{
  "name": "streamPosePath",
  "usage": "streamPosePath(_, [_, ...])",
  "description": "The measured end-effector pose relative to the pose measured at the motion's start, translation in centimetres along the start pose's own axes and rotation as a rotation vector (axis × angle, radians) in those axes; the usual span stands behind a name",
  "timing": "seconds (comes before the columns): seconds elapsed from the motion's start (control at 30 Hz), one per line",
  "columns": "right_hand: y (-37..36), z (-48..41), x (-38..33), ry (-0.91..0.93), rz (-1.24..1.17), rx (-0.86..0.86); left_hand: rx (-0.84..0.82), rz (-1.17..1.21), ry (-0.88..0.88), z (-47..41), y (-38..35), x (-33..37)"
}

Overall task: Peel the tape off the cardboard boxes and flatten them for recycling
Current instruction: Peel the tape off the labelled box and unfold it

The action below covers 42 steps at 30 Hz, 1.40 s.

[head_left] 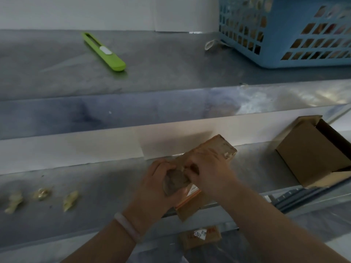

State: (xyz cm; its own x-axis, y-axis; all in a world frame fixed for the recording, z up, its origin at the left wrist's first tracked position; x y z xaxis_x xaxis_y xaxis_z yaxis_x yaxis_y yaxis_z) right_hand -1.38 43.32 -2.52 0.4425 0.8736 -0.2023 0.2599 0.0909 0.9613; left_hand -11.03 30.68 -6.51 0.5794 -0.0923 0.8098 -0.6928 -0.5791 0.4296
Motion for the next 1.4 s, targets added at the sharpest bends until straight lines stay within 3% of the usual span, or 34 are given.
streamPosePath(0.13, [-0.2, -0.3, 0.1, 0.009, 0.01, -0.069, -0.012, -0.005, 0.033, 0.0, 0.1, -0.3])
streamPosePath(0.23, [0.3, -0.9, 1.8, -0.119, -0.072, -0.095, -0.006, -0.009, 0.034, 0.1, 0.1, -0.3])
streamPosePath(0.37, [2.1, -1.5, 4.6, -0.146, -0.005, 0.018, -0.011, -0.022, 0.054, 0.1, 0.2, -0.6])
streamPosePath(0.5, [2.8, -1.0, 4.3, 0.04, 0.158, 0.169, -0.003, -0.024, 0.051, 0.1, 0.2, -0.8])
streamPosePath(0.67, [0.3, -0.8, 2.8, 0.162, 0.223, -0.049, -0.025, -0.031, 0.026, 0.0, 0.1, -0.7])
streamPosePath(0.8, [0.9, -0.3, 3.1, 0.079, 0.02, 0.022, -0.054, -0.046, 0.021, -0.3, 0.4, -0.7])
streamPosePath(1.0, [1.5, -0.1, 5.0, 0.082, 0.044, -0.03, -0.088, -0.023, 0.011, -0.6, 0.8, -1.1])
streamPosePath(1.17, [1.5, -0.4, 6.1, -0.018, 0.106, -0.014, -0.086, -0.026, 0.006, -0.6, 1.0, -1.6])
streamPosePath(1.23, [1.7, -0.6, 7.5, -0.15, 0.071, 0.014, -0.085, -0.033, 0.002, -0.6, 0.9, -1.8])
streamPosePath(1.33, [2.6, -0.3, 10.1, -0.385, -0.099, 0.187, -0.074, -0.032, -0.027, -0.4, 0.9, -2.0])
streamPosePath(1.4, [3.3, 0.0, 10.6, -0.396, -0.123, 0.325, -0.073, -0.033, -0.04, -0.4, 0.9, -2.2])
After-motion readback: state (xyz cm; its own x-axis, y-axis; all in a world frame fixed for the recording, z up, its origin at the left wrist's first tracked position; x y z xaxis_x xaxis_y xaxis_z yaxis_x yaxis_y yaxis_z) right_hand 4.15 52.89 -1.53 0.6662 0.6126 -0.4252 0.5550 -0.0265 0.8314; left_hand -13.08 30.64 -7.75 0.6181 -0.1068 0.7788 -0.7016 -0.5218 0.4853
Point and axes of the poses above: each hand's wrist, its own z-axis away from the middle knuckle, its own y-axis out of the back of the hand, x = y × z, the point moved 4 cm from there along -z, towards the middle knuckle, and after that the axes turned 12 degrees about z, right-handed, at the moved point
